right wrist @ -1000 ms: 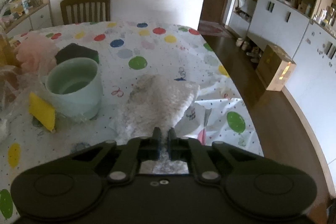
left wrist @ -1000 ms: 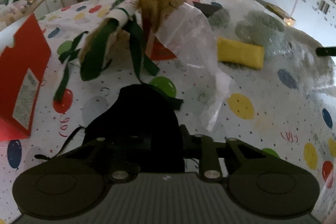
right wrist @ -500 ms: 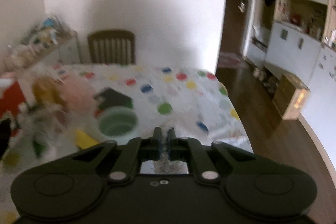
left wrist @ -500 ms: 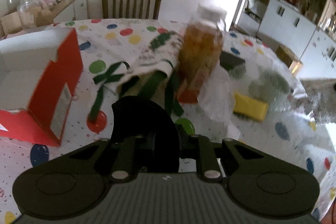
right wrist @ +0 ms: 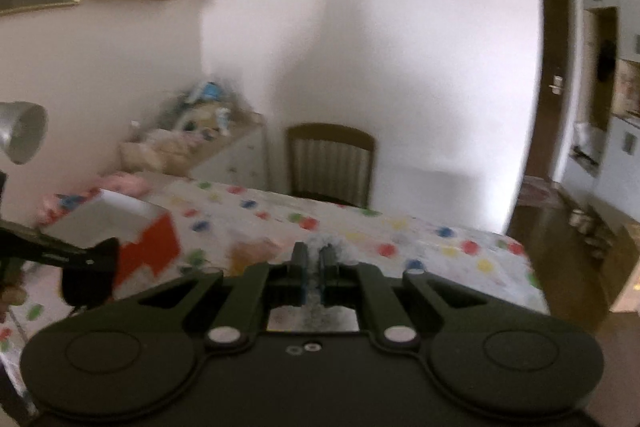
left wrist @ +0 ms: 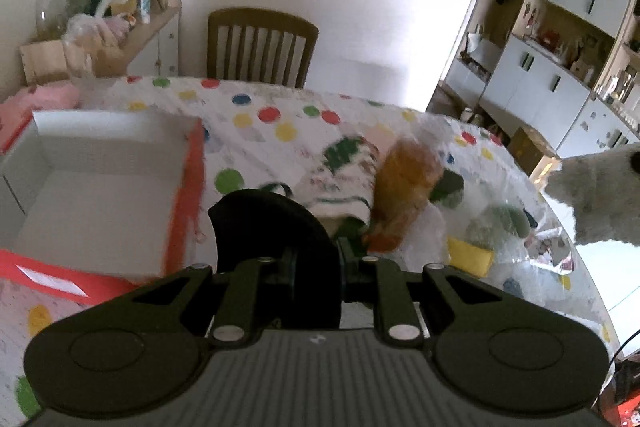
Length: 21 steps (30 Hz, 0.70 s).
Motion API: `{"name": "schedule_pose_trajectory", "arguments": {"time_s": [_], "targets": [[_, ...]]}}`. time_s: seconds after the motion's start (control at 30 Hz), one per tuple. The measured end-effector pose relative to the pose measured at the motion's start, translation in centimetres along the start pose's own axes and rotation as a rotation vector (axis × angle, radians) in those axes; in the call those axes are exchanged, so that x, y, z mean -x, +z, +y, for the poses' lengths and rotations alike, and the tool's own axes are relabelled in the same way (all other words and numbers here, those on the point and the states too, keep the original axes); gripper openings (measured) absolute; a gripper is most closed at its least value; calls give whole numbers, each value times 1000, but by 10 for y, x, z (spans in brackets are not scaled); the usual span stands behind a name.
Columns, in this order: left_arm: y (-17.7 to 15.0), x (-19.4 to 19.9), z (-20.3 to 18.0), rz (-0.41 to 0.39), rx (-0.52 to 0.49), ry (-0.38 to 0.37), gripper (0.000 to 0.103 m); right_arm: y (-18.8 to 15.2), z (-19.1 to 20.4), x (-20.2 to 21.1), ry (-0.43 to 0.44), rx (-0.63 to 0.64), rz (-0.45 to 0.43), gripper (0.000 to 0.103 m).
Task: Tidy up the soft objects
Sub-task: 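Carry the fluffy towel and black cloth with both grippers over the red-white box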
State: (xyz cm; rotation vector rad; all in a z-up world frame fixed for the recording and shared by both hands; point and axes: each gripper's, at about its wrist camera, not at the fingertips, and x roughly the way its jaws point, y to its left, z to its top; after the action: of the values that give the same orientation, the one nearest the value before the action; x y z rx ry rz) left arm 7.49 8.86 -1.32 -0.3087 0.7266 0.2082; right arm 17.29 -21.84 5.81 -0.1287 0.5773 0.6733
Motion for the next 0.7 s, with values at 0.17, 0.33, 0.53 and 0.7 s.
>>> {"name": "schedule_pose_trajectory", "arguments": {"time_s": [0.17,0.33,0.53,0.7], "targets": [[22,19,31,-24,12,-4,18,24,52,-34,115,30,-9,5],[39,33,65,-47,20,-7,18,43,111,-69,218,85,-20,5],[55,40,106,-45,4,1,18,60,174,-107,330,117,14,5],[63,40,137,-52,-6,34,18,68,217,-148,391,111,58,5]]}}
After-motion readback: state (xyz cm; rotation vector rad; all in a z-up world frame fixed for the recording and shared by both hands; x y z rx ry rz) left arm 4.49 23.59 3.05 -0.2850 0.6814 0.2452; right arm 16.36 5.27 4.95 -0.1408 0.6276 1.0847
